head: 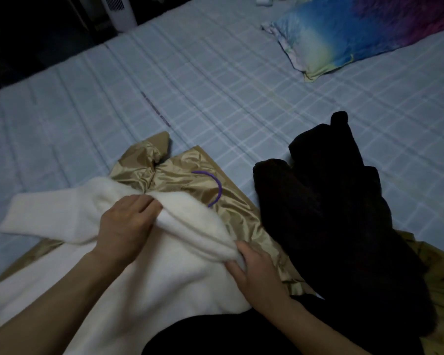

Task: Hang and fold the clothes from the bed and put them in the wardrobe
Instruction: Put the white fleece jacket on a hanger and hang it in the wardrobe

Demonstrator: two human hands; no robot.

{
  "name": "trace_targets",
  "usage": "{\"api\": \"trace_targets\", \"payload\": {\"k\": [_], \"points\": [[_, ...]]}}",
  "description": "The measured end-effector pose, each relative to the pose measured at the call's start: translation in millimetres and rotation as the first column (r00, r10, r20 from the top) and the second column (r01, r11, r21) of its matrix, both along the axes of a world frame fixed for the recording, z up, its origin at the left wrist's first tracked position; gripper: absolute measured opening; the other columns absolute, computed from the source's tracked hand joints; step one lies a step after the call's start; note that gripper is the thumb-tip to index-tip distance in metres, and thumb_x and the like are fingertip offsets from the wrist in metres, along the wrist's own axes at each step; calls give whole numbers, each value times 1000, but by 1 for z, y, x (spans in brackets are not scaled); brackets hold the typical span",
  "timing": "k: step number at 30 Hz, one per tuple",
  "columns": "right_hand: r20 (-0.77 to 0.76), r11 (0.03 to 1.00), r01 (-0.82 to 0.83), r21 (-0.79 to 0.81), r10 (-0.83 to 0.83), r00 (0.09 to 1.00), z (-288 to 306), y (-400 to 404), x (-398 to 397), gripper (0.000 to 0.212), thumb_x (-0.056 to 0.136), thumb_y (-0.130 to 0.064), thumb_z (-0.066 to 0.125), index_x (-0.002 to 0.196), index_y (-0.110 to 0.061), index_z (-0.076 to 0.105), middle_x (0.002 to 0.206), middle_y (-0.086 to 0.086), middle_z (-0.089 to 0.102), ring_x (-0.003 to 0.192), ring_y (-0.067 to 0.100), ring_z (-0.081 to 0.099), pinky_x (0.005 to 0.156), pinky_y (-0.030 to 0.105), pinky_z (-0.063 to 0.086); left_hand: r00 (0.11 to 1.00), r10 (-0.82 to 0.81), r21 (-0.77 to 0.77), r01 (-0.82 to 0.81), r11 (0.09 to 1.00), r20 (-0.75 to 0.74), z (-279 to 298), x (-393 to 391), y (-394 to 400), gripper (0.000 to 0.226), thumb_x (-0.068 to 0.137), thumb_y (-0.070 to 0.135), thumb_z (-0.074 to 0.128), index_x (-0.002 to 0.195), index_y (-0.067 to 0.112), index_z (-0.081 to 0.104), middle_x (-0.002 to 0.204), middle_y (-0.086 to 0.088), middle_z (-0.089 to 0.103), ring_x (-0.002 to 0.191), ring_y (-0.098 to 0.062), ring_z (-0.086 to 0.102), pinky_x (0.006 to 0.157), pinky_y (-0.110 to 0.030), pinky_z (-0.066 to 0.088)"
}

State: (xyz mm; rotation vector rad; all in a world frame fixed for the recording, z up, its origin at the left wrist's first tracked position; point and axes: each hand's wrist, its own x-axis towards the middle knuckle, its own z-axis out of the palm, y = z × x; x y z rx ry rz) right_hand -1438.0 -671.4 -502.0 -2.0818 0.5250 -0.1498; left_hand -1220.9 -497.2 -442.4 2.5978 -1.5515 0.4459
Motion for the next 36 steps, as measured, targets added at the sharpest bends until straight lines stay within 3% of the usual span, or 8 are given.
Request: {"api": "trace_targets", "payload": {"k": [6,10,13,17,21,30,32,36], "points": [[54,994,-36,-103,42,998,49,20,3,36,86,-45,61,114,-22,61,105,-13,53,96,2,51,85,16,41,991,112,-81,-106,991,78,77,-1,40,21,79,11,50,89,5,67,90,-17,68,73,-37,65,50,-39,46],[94,987,-7,-163,23,995,86,30,10,15,87,-23,57,102,-22,61,94,-8,52,84,7,51,76,26,46,972,166,-150,-141,979,168,129,-19,58,20,77,4,51,85,2,68,87,-17,69,69,-36,64,49,-37,42],[222,984,16,-180,25,975,129,37,17,14,83,-13,61,96,-20,62,86,-7,58,78,7,53,70,22,42,947,228,-198,-185,963,225,176,-31,75,17,75,0,54,84,3,68,86,-17,68,69,-35,62,51,-36,39],[384,991,86,-104,-40,923,201,45,20,18,77,-17,67,92,-23,60,79,-10,63,73,9,60,67,25,46,914,301,-265,-229,937,273,240,-42,103,13,73,2,56,83,3,65,81,-17,65,66,-35,58,55,-39,37],[501,973,89,-212,30,865,278,52,15,19,77,-12,69,87,-23,58,78,-9,61,71,8,57,65,24,42,874,388,-344,-283,895,291,307,-67,126,9,73,3,60,82,4,62,75,-16,61,60,-33,55,57,-31,26],[692,895,174,-411,182,699,435,64,-37,36,80,0,70,110,-18,65,98,-4,68,88,10,63,79,19,46,898,401,-626,-209,751,181,419,-155,176,43,80,4,71,115,12,48,90,-14,59,56,-34,57,46,-36,46],[703,858,184,-479,249,666,465,70,-58,33,81,-2,68,110,-17,68,100,0,69,90,12,62,81,19,45,882,395,-619,-163,768,257,433,-179,187,40,86,8,69,123,12,53,103,-11,52,62,-29,56,44,-34,47],[688,769,217,-601,359,631,512,85,-95,23,86,-7,69,106,-18,68,95,-1,64,81,8,55,71,20,42,858,426,-659,-146,738,287,447,-219,205,21,86,10,66,106,10,63,107,-13,54,87,-29,52,57,-36,45]]}}
